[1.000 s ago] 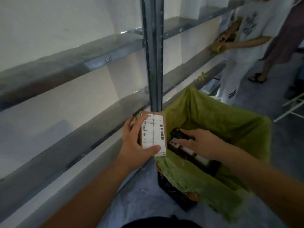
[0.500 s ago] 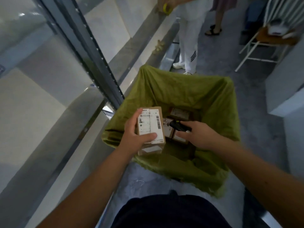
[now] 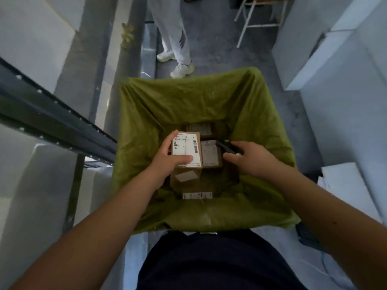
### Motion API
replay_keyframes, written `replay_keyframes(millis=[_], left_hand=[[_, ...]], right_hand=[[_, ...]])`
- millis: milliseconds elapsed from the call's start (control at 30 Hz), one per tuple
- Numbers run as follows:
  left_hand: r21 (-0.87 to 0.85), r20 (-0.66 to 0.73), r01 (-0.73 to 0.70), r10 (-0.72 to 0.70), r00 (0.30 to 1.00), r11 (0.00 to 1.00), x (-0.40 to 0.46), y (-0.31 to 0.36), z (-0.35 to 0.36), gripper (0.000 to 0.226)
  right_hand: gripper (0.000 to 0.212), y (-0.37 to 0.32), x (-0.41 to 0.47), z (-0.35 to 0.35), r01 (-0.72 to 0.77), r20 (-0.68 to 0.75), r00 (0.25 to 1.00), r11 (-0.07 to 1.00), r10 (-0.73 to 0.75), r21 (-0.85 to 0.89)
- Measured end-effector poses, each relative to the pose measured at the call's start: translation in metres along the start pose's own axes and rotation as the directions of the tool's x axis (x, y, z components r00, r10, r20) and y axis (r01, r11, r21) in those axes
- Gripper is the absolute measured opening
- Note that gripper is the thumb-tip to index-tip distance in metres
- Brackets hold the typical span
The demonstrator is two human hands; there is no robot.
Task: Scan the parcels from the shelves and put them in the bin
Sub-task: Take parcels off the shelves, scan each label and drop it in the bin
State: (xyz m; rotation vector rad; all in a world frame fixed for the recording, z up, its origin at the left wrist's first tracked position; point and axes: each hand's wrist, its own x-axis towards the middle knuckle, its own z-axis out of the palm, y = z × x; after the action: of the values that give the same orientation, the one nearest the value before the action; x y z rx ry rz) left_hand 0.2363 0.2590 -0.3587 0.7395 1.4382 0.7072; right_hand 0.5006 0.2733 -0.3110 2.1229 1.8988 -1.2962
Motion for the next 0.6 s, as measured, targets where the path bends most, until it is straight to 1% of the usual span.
replay_keyframes(millis=[100,200,300,367,500,600], left_hand=[[0.052,0.095,0.066,-0.071,0.993,0.996,0.032,0.004,-0.009,0.099],[0.126,0.176,0.148,-0.168,0.970,0.981,0.064,0.006,-0.015,0.097],[0.252,0.241,0.185,-0.247,0.939,0.950,0.088,-0.005,-0.017,0.099],[0.329,0.258,0.202,-0.293,0.920,0.922,0.101,-0.018,-0.016,0.100],[0.474,0.297,0.155,-0.323,0.899,0.867,0.126,-0.040,-0.009,0.110],[0.603,0.371,0.070,-0.358,0.857,0.795,0.134,-0.053,0.002,0.114]], right_hand=[[0.069,-0.003,0.001,0.007,-0.107,-0.033,0.993,0.993,0.109,0.047],[0.073,0.000,0.005,0.022,-0.223,-0.011,0.975,0.974,0.224,0.048],[0.067,0.008,0.003,0.040,-0.302,0.008,0.953,0.950,0.302,0.080],[0.066,0.013,0.000,0.049,-0.357,0.019,0.934,0.928,0.357,0.105],[0.066,0.018,0.001,0.058,-0.418,0.034,0.908,0.905,0.417,0.075],[0.057,0.027,0.004,0.058,-0.453,0.029,0.891,0.887,0.452,0.090]])
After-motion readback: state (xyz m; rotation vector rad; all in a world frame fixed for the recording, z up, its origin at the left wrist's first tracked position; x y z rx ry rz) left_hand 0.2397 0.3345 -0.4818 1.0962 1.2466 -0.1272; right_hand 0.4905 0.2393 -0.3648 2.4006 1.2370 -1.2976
